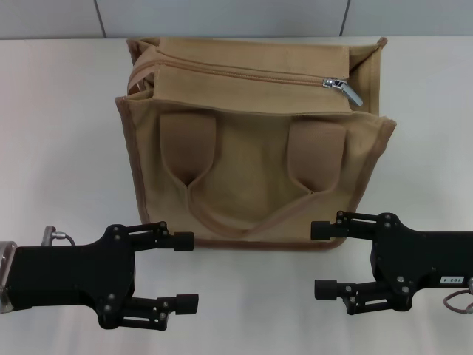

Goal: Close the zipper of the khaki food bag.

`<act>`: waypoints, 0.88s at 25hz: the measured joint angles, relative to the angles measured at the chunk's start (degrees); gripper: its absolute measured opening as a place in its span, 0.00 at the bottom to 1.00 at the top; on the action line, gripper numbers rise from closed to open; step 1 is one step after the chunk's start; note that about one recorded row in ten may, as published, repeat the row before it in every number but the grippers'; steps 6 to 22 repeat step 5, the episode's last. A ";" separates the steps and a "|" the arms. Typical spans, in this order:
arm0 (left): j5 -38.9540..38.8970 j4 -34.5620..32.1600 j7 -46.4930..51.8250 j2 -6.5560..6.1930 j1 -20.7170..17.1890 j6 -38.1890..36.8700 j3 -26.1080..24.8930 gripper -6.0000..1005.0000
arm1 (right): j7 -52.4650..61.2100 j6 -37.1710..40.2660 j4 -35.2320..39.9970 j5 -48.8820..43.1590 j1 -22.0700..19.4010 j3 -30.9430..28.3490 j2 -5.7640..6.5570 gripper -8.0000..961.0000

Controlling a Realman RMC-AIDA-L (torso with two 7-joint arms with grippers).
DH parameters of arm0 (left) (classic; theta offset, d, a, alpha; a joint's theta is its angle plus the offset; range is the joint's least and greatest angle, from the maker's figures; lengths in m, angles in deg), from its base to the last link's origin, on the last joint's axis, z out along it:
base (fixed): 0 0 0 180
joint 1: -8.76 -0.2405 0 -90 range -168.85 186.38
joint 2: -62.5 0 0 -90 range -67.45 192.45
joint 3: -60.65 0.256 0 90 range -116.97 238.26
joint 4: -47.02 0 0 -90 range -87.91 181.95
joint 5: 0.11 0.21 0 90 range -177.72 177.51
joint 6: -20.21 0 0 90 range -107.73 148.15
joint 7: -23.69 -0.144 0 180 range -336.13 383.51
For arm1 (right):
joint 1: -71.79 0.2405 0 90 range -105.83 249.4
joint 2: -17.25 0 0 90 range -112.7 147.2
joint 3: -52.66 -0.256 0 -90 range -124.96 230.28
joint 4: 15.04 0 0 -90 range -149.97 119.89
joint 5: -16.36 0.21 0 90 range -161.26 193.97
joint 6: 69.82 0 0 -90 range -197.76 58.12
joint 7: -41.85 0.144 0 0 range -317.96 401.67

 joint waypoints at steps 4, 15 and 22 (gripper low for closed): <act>0.01 0.00 0.02 0.00 0.01 0.00 0.02 0.82 | 0.00 -0.08 0.00 0.00 0.18 0.00 0.00 0.86; 0.01 0.00 0.02 0.00 0.01 0.00 0.02 0.82 | 0.00 -0.12 0.00 0.00 0.25 0.00 0.00 0.86; 0.01 0.00 0.02 0.00 0.01 0.00 0.02 0.82 | 0.00 -0.12 0.00 0.00 0.25 0.00 0.00 0.86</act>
